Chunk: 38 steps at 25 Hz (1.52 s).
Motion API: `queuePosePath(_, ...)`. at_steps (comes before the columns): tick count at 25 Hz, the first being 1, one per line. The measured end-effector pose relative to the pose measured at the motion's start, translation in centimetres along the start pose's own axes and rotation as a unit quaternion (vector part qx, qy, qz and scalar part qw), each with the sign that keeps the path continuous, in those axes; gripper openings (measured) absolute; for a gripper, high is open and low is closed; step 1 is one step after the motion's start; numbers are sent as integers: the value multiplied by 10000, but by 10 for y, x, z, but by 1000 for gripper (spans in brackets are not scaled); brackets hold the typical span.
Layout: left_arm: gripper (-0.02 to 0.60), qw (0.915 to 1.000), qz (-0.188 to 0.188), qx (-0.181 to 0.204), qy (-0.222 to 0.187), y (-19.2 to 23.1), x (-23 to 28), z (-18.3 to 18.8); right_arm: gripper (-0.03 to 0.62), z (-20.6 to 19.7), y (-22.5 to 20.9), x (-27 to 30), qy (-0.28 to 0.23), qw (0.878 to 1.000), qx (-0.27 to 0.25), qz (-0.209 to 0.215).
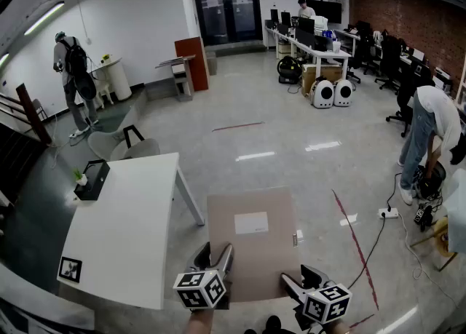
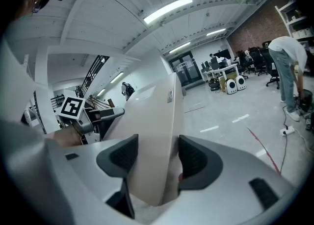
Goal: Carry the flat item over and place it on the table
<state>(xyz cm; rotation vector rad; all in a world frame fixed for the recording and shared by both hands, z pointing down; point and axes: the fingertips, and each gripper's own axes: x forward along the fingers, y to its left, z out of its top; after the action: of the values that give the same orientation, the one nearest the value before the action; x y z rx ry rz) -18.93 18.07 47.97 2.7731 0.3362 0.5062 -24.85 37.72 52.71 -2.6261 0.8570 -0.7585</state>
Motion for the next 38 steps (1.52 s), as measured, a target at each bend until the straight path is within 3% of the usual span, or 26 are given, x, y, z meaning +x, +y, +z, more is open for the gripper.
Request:
queuePosePath(25, 258, 9995, 280, -120, 92, -31, 45, -13, 261, 19, -59, 2, -4, 9998, -9, 204)
queuePosePath(33, 258, 9996, 220, -62, 163, -17, 96, 0, 261, 38, -84, 42, 17, 9999, 66, 100)
queuePosePath(38, 258, 9997, 134, -135, 184, 12, 147, 23, 262, 67, -96, 93, 0, 10000, 37, 14)
